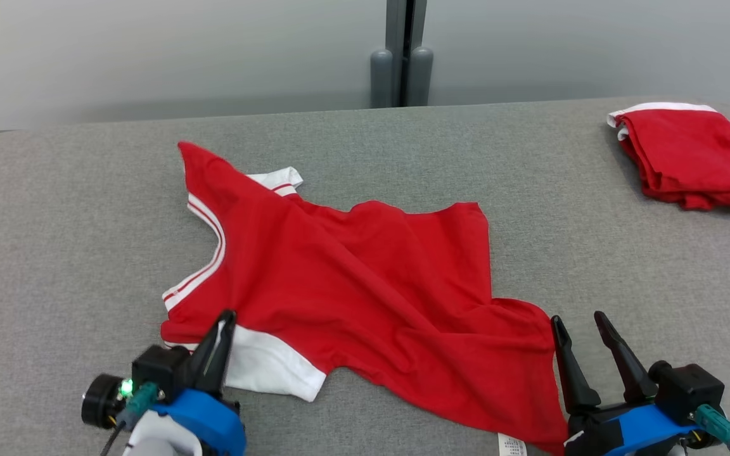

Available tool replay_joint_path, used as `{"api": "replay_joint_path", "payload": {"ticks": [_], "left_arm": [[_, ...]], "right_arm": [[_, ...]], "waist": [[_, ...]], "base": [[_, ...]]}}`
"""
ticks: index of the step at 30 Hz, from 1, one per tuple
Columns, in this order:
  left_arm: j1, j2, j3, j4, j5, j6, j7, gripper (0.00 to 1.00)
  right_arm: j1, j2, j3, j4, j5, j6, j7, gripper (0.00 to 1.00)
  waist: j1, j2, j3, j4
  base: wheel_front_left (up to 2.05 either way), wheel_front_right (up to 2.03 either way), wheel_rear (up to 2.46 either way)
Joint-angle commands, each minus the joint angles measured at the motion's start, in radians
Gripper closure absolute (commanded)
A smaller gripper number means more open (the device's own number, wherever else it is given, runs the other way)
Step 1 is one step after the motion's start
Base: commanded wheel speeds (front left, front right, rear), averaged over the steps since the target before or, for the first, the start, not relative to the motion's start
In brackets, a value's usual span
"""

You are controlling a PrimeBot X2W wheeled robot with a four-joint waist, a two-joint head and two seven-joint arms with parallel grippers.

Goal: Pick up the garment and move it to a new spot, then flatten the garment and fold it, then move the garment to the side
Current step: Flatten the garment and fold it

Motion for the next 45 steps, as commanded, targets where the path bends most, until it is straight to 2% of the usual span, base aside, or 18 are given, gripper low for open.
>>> {"api": "replay_joint_path", "payload": {"ticks": [1,13,24,25,26,37,45], "left_arm": [[0.067,-0.01,-0.004,-0.047,0.022,-0.001,0.0,1.0],[0.289,-0.062,0.05,-0.17,0.073,-0.001,0.0,1.0],[0.34,-0.09,0.071,-0.197,0.085,-0.001,0.0,1.0],[0.339,-0.095,0.083,-0.205,0.082,-0.001,0.0,0.77],[0.34,-0.097,0.093,-0.214,0.082,-0.001,0.0,0.0],[0.281,-0.097,0.202,-0.337,0.091,-0.001,0.0,0.0],[0.159,-0.065,0.215,-0.233,0.093,-0.001,0.0,0.0]], "right_arm": [[0.015,0.001,0.0,0.0,0.005,0.0,-0.003,0.0],[0.023,0.0,0.002,-0.001,0.005,0.0,-0.003,0.0],[0.029,0.001,0.013,0.013,0.016,0.0,-0.003,0.0],[0.03,0.001,0.012,0.013,0.015,0.0,-0.003,0.0],[0.03,0.001,0.012,0.012,0.016,0.0,-0.003,0.0],[0.026,0.006,0.015,0.009,0.022,0.0,-0.003,0.0],[0.015,0.005,0.02,0.011,0.024,0.0,-0.003,0.0]], "waist": [[0.0001,-0.0001,-0.004,0.012],[0.0001,-0.0001,-0.009,0.05],[0.0001,-0.0001,-0.032,0.045],[0.0001,-0.0001,-0.034,0.045],[0.0001,-0.0001,-0.035,0.043],[0.0001,-0.0001,-0.035,0.025],[0.0001,-0.0001,-0.021,-0.004]], "base": [[0.0,0.0,0.0],[0.0,0.0,0.0],[0.0,0.0,0.0],[0.0,0.0,0.0],[0.0,0.0,0.0],[0.0,0.0,0.0],[0.0,0.0,0.0]]}}
